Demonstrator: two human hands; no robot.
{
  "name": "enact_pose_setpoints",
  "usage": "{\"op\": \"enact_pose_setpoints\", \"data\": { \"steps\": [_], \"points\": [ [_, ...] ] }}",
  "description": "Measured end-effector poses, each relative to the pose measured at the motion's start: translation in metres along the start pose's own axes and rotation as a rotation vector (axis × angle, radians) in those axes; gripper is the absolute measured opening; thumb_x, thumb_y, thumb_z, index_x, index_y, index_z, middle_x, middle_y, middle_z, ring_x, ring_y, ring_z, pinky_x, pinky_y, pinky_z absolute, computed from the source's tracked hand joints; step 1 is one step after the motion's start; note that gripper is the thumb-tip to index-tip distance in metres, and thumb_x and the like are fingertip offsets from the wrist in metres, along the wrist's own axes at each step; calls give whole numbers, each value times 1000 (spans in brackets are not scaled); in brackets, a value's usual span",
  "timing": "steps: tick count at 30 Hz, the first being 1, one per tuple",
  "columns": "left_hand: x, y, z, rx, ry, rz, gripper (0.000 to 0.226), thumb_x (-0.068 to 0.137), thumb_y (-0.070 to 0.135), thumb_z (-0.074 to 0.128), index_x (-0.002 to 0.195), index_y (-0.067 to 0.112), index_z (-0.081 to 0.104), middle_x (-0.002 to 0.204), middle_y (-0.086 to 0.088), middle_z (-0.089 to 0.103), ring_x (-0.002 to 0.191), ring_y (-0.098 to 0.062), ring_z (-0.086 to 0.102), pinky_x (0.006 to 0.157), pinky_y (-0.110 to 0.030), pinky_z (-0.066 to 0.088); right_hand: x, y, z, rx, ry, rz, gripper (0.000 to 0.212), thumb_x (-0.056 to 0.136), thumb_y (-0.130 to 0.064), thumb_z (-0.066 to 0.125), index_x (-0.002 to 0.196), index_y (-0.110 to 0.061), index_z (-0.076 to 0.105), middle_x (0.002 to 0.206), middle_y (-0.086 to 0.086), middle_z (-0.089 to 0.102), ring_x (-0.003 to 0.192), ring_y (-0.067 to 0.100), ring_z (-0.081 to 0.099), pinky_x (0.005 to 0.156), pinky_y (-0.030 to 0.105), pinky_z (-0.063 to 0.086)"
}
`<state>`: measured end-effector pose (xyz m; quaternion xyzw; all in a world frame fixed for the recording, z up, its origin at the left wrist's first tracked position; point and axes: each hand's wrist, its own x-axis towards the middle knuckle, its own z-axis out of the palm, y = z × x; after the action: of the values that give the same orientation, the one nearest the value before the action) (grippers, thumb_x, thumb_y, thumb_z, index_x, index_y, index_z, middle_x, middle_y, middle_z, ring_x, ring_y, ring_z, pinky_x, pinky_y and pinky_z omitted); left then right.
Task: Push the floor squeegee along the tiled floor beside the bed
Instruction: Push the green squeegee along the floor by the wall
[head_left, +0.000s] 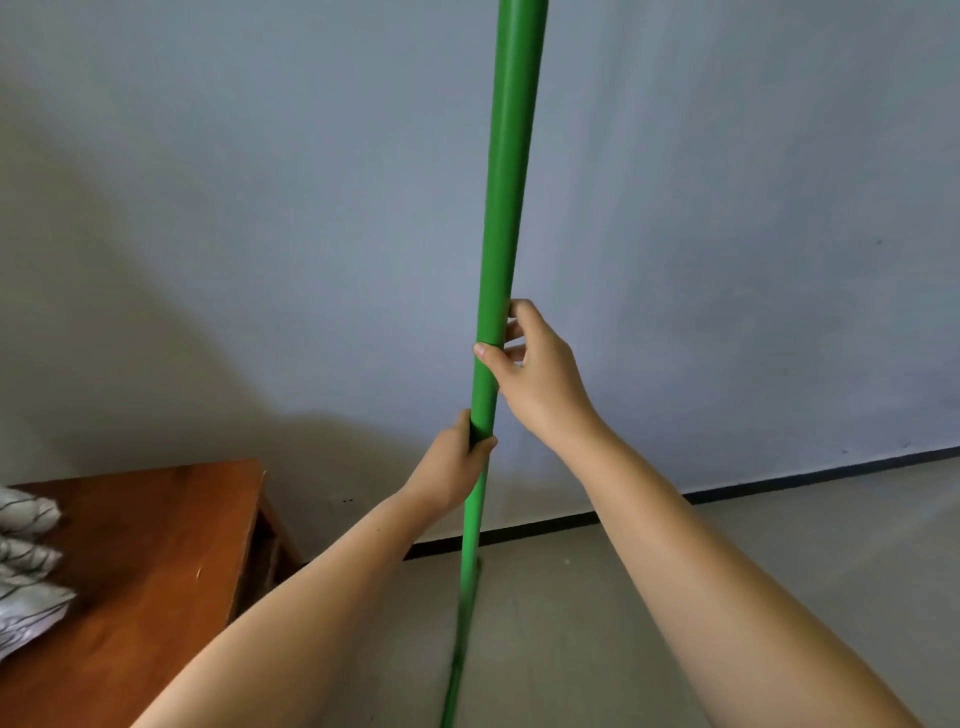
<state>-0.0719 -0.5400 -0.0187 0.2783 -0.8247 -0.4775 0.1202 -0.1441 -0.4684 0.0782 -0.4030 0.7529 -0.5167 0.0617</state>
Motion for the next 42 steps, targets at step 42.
{"op": "enact_pose_setpoints", "data": {
  "steps": [42],
  "points": [
    [-173,-76,2,-168,-110,56,33,79,34,48,102,59,45,107,19,64,101,2,60,86,-14,48,-317,113,-71,207,261,681,44,66,-62,52,109,-54,45,108,-15,62,104,7,59,89,35,51]
  ]
}}
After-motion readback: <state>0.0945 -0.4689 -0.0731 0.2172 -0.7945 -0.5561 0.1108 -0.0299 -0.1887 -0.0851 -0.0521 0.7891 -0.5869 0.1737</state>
